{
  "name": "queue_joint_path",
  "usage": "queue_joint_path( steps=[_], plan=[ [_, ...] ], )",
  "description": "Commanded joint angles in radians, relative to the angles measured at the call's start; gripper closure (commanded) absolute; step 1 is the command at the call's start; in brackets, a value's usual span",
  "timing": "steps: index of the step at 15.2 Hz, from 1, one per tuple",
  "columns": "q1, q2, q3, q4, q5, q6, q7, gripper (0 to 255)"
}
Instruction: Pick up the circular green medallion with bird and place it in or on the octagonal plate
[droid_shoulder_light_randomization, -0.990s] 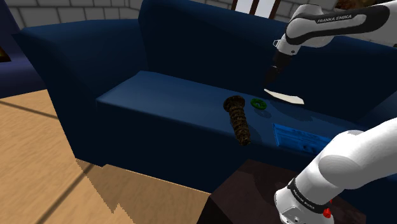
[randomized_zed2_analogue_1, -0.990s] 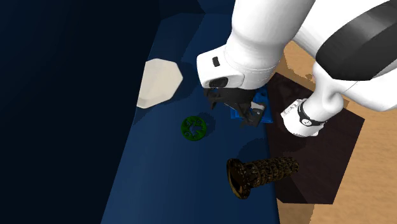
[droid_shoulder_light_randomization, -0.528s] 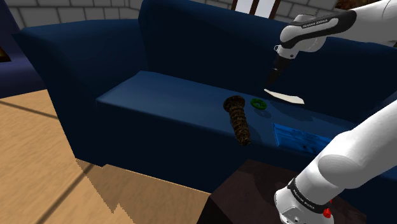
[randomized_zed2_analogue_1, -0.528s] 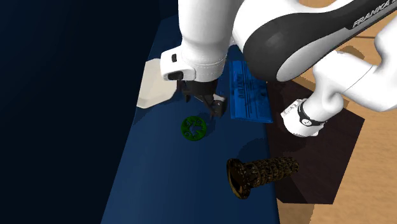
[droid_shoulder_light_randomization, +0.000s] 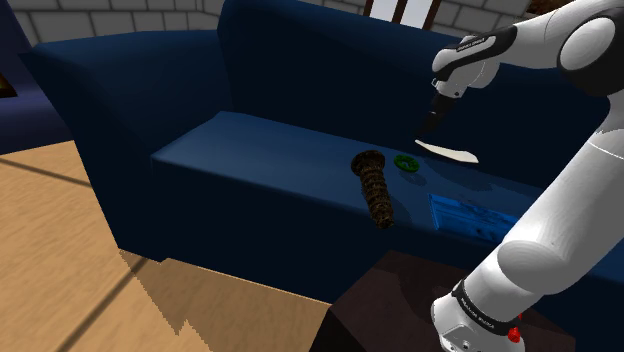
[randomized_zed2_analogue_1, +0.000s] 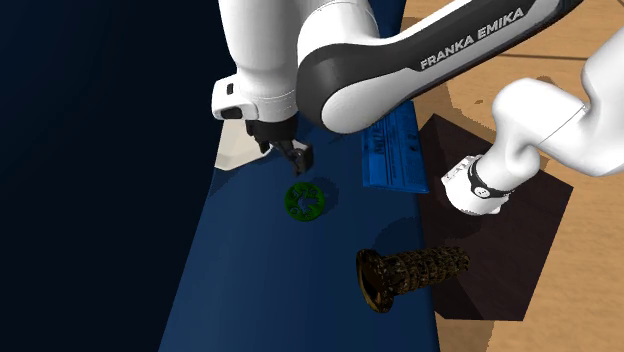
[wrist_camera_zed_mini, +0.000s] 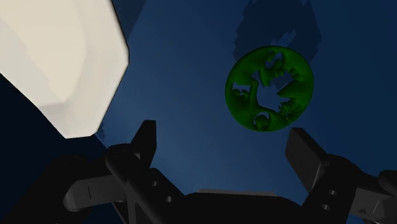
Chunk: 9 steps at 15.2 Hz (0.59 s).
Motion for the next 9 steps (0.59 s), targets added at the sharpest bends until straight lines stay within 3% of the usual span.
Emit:
queue_joint_path(
  steps=[1,5,9],
  plan=[
    [-0.003,0.016,-0.001,-0.013,0.011,0.026,-0.01,0],
    [-0.007,0.046,0.001,-0.045,0.035,0.082,-0.026,0],
    [-0.007,0.046,0.001,-0.045,0.035,0.082,-0.026,0]
  ],
)
